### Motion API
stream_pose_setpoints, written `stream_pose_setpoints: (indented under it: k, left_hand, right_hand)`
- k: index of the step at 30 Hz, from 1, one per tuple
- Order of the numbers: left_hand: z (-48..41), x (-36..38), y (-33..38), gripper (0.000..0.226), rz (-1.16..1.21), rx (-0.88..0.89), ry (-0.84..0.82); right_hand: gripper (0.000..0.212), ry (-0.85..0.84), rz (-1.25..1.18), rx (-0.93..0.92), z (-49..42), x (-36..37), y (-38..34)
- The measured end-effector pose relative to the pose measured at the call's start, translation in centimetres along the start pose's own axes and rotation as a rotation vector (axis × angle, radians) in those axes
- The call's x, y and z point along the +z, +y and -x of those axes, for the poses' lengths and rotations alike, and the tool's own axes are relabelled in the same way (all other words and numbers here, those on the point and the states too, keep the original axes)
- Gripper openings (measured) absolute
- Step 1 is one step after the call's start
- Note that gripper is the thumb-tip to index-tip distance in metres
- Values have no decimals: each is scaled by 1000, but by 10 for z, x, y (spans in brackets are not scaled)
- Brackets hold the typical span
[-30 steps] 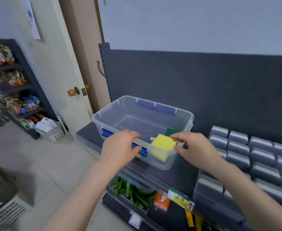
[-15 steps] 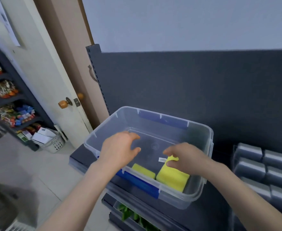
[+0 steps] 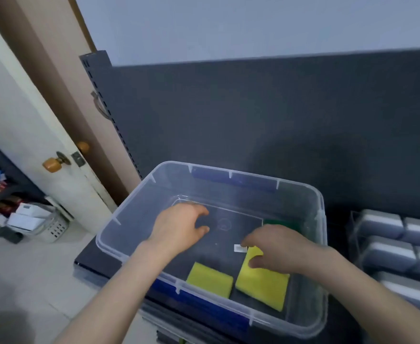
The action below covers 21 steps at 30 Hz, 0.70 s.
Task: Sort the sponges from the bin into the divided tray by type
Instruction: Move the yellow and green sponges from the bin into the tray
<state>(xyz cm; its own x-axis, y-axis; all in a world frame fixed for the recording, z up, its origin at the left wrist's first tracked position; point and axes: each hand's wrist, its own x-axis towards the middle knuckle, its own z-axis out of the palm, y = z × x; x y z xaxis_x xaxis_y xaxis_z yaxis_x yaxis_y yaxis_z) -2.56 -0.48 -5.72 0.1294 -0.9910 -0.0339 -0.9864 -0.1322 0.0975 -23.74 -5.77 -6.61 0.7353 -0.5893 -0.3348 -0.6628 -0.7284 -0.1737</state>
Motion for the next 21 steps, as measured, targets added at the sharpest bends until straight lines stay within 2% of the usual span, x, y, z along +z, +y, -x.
stream_pose_setpoints:
  k: [5, 8, 11, 15, 18, 21]
  left_hand:
    - [-29, 0, -6, 41, 3, 139, -63]
    - [-47, 3, -8, 38, 24, 227, -102]
    - [-54, 19, -12, 36, 106, 281, -166]
    - [-58, 38, -18, 31, 180, 352, -230]
    - [-60, 36, -20, 29, 276, 375, -194]
    - [-60, 34, -20, 25, 397, 399, -144]
  right_hand:
    - [52, -146, 14, 88, 9, 15, -12]
    - [41, -259, 142, 101, 11, 26, -21]
    - [34, -297, 284, 96, 3, 39, -29]
    - [39, -281, 389, 162, -13, 55, -37]
    - [34, -231, 288, 201, -12, 48, -34]
    - [26, -34, -47, 328, -1, 35, -26]
